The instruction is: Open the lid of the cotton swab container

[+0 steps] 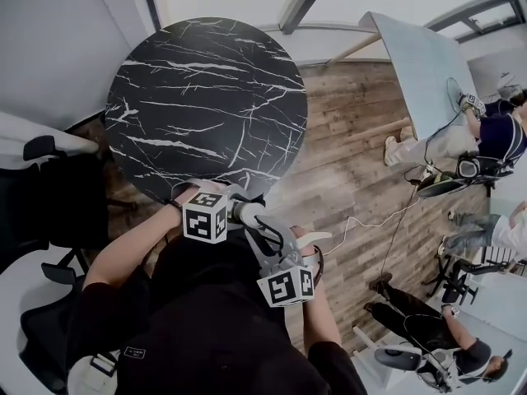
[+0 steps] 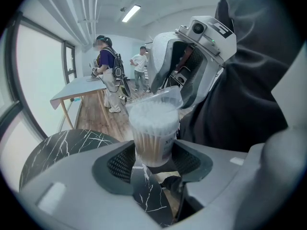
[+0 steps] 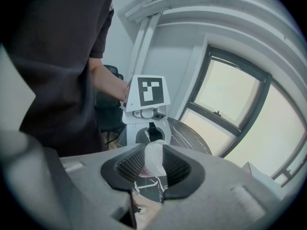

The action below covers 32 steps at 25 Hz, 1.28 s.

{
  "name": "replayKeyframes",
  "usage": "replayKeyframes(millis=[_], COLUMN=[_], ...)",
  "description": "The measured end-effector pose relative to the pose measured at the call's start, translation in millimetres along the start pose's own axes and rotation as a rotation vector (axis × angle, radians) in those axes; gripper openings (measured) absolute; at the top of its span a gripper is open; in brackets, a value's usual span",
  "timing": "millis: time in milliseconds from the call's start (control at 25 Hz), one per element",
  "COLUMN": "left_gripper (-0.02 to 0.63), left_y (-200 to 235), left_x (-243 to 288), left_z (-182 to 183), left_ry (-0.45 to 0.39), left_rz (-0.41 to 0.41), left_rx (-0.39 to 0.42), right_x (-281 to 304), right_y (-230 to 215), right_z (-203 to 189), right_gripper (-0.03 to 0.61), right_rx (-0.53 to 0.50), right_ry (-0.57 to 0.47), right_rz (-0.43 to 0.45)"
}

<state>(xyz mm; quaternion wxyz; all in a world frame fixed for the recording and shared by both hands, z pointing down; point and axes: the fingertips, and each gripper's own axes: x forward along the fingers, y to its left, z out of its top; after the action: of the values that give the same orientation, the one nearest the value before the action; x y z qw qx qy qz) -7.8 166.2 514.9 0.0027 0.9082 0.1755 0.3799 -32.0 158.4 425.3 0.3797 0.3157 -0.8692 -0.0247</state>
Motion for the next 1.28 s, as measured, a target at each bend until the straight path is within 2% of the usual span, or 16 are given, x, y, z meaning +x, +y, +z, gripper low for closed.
replayKeyframes(millis=[320,760,1000,1280], left_gripper=[0.245,0.244,0.244,0.244], left_y=[-1,-2,-1,-4], left_x=[0,-2,-4,-3], left_z=[0,4,4,3], left_ry=[-0.010,-0.025,-0.035,-0.043], left_rz=[0.000,-0.005,0.000,0.005], left_rx=[0.005,0.012,0.017,0.016], right_x=[-2,-10,-12,-15], right_y=[-2,-12,-21,-28], right_z=[3,8,12,6], right_gripper=[0.106,0.095,0.089,0.087], right_rx=[0.007,0.094,0.172,0.307], right_ry=[0.001,-0.016,-0.041,-0.134], right_rz=[0.010,0.059,0.107,0.175])
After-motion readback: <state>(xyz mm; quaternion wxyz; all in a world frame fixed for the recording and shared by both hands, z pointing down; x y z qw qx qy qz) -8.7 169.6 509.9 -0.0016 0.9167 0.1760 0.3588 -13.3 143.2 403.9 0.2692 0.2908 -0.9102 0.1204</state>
